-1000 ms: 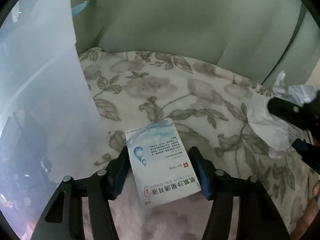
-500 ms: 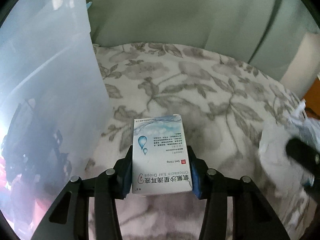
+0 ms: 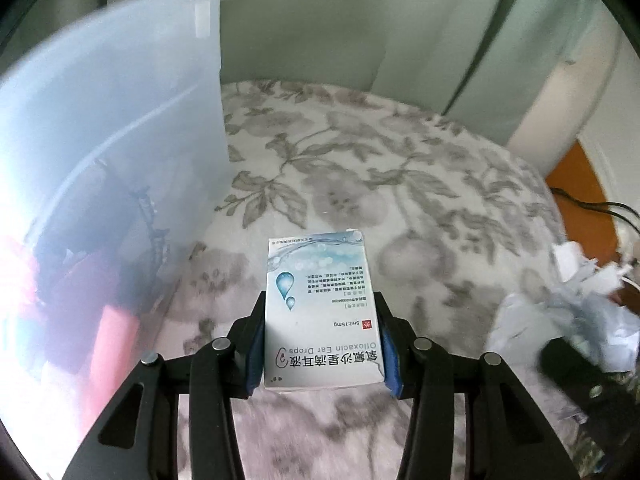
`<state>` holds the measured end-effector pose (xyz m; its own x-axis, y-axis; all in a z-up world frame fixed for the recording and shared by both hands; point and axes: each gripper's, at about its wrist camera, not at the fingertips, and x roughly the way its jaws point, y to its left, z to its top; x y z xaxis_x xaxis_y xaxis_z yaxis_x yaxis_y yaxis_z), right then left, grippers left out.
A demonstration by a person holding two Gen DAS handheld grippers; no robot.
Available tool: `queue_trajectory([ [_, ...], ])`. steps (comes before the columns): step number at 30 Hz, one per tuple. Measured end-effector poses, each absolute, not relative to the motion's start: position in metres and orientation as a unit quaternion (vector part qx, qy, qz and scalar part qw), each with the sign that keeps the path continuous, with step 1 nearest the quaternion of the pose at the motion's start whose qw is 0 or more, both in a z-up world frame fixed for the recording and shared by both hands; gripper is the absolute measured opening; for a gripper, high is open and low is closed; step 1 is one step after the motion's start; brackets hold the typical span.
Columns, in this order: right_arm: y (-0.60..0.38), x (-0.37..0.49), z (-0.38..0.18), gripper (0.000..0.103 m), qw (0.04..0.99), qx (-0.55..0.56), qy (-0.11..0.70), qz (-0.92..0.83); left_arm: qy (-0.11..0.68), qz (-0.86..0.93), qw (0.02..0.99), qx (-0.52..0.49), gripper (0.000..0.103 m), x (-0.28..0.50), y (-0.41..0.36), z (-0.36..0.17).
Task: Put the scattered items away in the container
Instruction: 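Lift and carry the ear-drop box and crumpled paper over the clear box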
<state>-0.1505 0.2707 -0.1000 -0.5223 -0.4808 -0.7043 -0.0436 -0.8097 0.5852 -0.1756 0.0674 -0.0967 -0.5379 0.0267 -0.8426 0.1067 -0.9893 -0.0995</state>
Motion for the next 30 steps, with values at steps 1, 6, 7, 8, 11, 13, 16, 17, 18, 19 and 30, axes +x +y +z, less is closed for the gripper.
queue_trajectory([
  [1,0.269,-0.145,-0.097,0.068,0.134,0.469,-0.279,-0.827,0.069,-0.876,0.018,0.478,0.048,-0.172,0.069,-0.093],
  [6,0.262,-0.12,-0.074,0.068,0.142,0.45,-0.265,-0.841,0.071,-0.884,-0.004,0.462,0.048,-0.147,0.071,-0.067],
  [7,0.261,-0.116,-0.069,0.068,0.143,0.446,-0.264,-0.843,0.072,-0.886,-0.007,0.457,0.048,-0.141,0.071,-0.061],
  [8,0.261,-0.112,-0.065,0.068,0.144,0.442,-0.263,-0.845,0.072,-0.888,-0.009,0.455,0.048,-0.142,0.068,-0.059],
  [11,0.257,-0.101,-0.049,0.068,0.147,0.428,-0.259,-0.853,0.078,-0.894,-0.015,0.441,0.048,-0.13,0.065,-0.043],
  [13,0.255,-0.092,-0.039,0.068,0.149,0.419,-0.256,-0.858,0.082,-0.898,-0.018,0.432,0.048,-0.118,0.063,-0.03],
  [16,0.25,-0.08,-0.024,0.068,0.153,0.405,-0.252,-0.865,0.086,-0.905,-0.025,0.417,0.048,-0.112,0.058,-0.016],
  [17,0.249,-0.076,-0.018,0.068,0.156,0.399,-0.25,-0.868,0.086,-0.907,-0.027,0.412,0.048,-0.109,0.056,-0.012],
  [18,0.247,-0.073,-0.013,0.068,0.157,0.395,-0.249,-0.87,0.087,-0.908,-0.029,0.408,0.048,-0.107,0.055,-0.007],
  [19,0.246,-0.07,-0.008,0.068,0.159,0.39,-0.247,-0.873,0.088,-0.911,-0.032,0.403,0.048,-0.103,0.053,-0.002],
  [30,0.23,-0.046,0.05,0.068,0.188,0.337,-0.238,-0.891,0.114,-0.927,-0.04,0.355,0.048,-0.069,0.023,0.054],
])
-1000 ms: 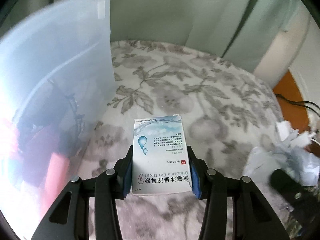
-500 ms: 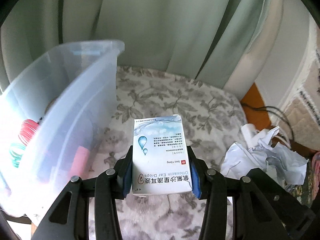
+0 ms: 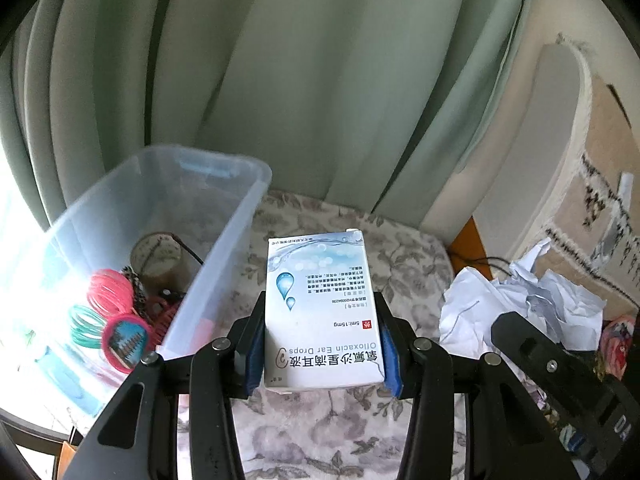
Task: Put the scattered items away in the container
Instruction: 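Lift and carry the ear-drop box and crumpled paper over the clear box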
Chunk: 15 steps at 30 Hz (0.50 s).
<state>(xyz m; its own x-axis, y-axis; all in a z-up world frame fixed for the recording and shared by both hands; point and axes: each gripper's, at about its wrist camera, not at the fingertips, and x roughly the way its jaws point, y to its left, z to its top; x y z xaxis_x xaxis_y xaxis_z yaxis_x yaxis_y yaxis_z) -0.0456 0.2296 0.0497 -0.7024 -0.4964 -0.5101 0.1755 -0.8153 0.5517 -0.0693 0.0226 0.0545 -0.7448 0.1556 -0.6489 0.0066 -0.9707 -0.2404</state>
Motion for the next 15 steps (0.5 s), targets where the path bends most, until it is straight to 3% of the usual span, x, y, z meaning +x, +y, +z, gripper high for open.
queue_trajectory([
  [15,0.173,-0.048,0.111,0.068,0.23,0.319,-0.182,-0.901,-0.132,0.942,0.022,-0.309,0.048,-0.035,-0.049,0.114],
])
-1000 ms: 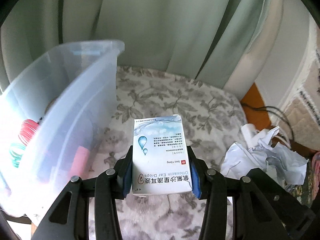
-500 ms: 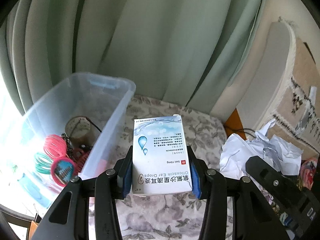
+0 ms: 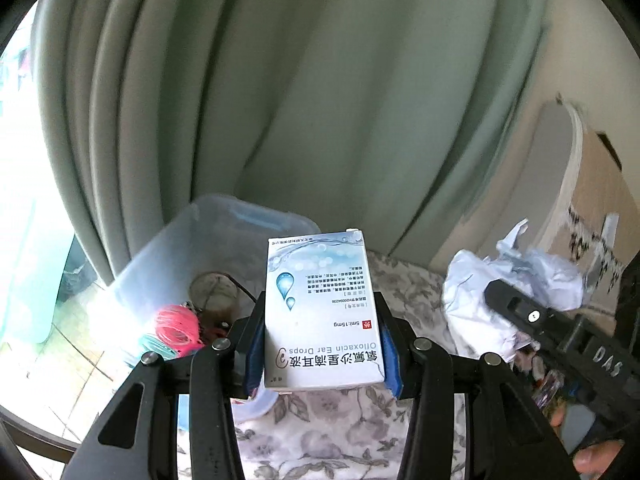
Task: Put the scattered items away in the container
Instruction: 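Lift and carry the ear-drop box and crumpled paper over the clear box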
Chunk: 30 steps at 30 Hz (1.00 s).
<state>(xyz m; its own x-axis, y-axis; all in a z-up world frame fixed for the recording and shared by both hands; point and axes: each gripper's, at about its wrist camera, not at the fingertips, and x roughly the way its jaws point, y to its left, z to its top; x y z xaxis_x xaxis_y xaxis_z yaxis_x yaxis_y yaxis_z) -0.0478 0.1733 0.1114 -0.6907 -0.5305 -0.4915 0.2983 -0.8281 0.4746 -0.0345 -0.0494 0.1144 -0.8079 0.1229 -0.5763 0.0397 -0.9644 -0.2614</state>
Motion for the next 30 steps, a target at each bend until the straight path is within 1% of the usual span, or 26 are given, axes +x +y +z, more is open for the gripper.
queue_trajectory([
  [4,0.146,-0.046,0.12,0.068,0.253,0.32,-0.158,-0.899,-0.134,0.948,0.014,-0.289,0.048,-0.026,-0.066,0.128],
  [9,0.116,-0.042,0.131,0.068,0.277,0.311,-0.139,-0.898,-0.142,0.949,-0.005,-0.282,0.048,-0.017,-0.09,0.13],
  [16,0.074,-0.038,0.126,0.068,0.308,0.32,-0.124,-0.887,-0.167,0.945,-0.028,-0.278,0.048,-0.01,-0.129,0.129],
  [25,0.047,-0.028,0.124,0.068,0.337,0.305,-0.102,-0.885,-0.217,0.936,-0.033,-0.275,0.048,-0.015,-0.162,0.104],
  [30,0.031,-0.03,0.113,0.068,0.343,0.303,-0.079,-0.885,-0.234,0.932,-0.027,-0.277,0.048,-0.028,-0.169,0.09],
])
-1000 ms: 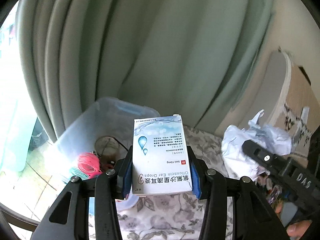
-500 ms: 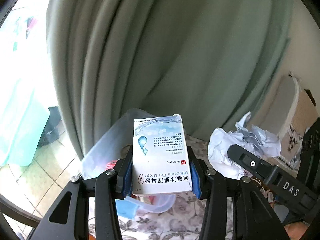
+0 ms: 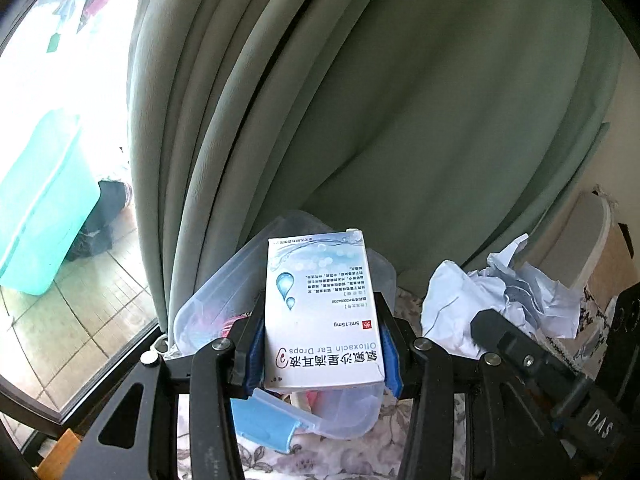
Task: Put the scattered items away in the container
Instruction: 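Lift and carry the ear-drop box and crumpled paper over the clear box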
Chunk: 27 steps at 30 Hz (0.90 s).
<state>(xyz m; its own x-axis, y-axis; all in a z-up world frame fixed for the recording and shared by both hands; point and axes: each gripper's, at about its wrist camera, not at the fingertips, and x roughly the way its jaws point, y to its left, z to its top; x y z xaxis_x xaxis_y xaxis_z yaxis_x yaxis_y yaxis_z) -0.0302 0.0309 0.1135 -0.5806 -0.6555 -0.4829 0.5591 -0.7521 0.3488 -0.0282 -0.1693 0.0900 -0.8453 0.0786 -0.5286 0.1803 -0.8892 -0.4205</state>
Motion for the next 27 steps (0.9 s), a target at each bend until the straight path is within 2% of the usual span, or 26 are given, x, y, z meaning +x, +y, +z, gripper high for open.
queue_trajectory([
  [27,0.009,-0.08,0.047,0.068,0.319,0.383,-0.038,-0.866,0.257,-0.907,0.03,0.332,0.049,-0.09,-0.174,0.017],
])
